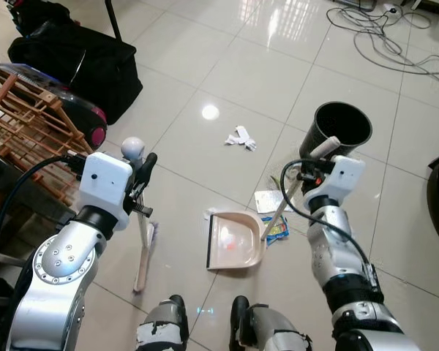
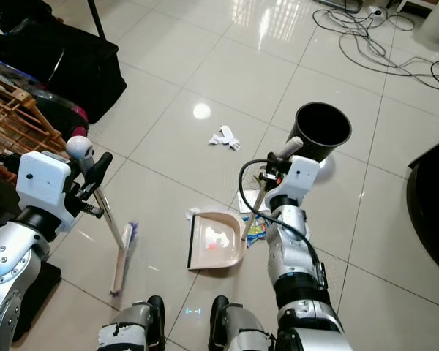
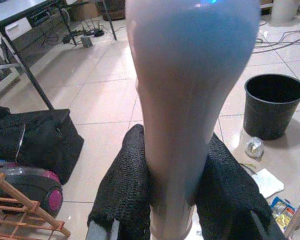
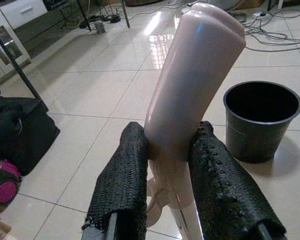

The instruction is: Sweep floor

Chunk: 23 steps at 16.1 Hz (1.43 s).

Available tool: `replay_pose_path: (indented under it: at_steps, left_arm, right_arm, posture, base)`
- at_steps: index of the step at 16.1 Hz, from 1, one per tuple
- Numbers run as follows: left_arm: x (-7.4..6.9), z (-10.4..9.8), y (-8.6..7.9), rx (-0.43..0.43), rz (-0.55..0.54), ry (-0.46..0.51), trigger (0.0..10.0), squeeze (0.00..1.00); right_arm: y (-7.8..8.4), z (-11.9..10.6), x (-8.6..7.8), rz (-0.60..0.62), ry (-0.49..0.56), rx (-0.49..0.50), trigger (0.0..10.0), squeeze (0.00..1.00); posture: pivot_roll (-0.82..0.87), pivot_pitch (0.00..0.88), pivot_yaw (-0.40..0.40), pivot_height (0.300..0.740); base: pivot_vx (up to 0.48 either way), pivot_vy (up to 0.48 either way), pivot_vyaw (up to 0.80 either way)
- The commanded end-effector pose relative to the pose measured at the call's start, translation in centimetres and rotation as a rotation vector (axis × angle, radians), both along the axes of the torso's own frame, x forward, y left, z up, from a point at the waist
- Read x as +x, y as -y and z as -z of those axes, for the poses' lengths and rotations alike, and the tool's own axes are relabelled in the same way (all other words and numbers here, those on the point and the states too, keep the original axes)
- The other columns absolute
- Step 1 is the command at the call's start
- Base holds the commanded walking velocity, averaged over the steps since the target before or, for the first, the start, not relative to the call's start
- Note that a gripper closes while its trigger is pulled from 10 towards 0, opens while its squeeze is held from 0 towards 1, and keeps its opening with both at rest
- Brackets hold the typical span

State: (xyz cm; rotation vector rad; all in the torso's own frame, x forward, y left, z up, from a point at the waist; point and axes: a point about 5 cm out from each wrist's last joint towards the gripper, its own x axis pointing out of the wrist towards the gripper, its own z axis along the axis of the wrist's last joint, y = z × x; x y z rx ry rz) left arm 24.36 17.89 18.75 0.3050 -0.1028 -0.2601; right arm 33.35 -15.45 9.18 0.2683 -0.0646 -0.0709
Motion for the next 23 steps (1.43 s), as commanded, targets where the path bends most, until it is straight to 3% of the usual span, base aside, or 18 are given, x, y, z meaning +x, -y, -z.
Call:
replay_pose_path:
  at_steps: [1, 2, 3, 8, 16, 17, 18, 23]
  left_arm:
    - [-0.1, -0.4, 0.3, 0.012, 0.025, 0.015, 10.0, 0.00]
    - [-0.1, -0.4, 0.3, 0.011, 0.025, 0.016, 10.0, 0.00]
    - [-0.1, -0.4, 0.5, 0.005, 0.030, 0.014, 10.0, 0.00]
    - [0.2, -0.4, 1.7, -0.023, 0.062, 0.019, 10.0, 0.00]
    - [0.8, -0.5, 1.3, -0.025, 0.037, 0.024, 10.0, 0.00]
    - [0.8, -0.5, 1.2, -0.024, 0.034, 0.027, 10.0, 0.00]
    - [0.8, -0.6, 1.1, -0.023, 0.029, 0.028, 10.0, 0.00]
    - [0.9, -0.7, 0.7, -0.028, 0.015, 0.032, 10.0, 0.00]
  right_arm:
    - [0.0, 2.1, -1.1, -0.001, -0.082, 0.001, 10.0, 0.00]
    - [0.1, 2.2, -1.2, 0.005, -0.080, -0.001, 10.0, 0.76]
    - [0.3, 2.5, -1.4, 0.012, -0.080, -0.004, 10.0, 1.00]
    - [0.8, 2.8, -2.0, 0.009, -0.073, -0.030, 10.0, 1.00]
    - [1.8, 2.3, -1.2, -0.058, -0.053, -0.138, 10.0, 1.00]
    - [2.0, 2.2, -1.0, -0.088, -0.053, -0.140, 10.0, 0.61]
    - [2.0, 2.2, -0.9, -0.107, -0.055, -0.149, 10.0, 0.00]
    - [2.6, 1.7, -0.2, -0.130, -0.059, -0.279, 10.0, 0.00]
  posture:
    - [0.21, 0.289, -0.061, 0.740]
    - [0.21, 0.287, -0.059, 0.740]
    - [0.21, 0.285, -0.056, 0.740]
    - [0.20, 0.272, -0.051, 0.740]
    - [0.20, 0.277, -0.053, 0.740]
    - [0.21, 0.269, -0.052, 0.740]
    - [0.21, 0.264, -0.053, 0.740]
    - [0.22, 0.267, -0.051, 0.740]
  base:
    - [0.000, 0.000, 0.00]
    - [0.000, 0.000, 0.00]
    - [0.000, 0.000, 0.00]
    - [0.000, 0.000, 0.00]
    - [0.000, 0.000, 0.00]
    - [0.000, 0.000, 0.00]
    - [0.000, 0.000, 0.00]
    - [0.000, 0.000, 0.00]
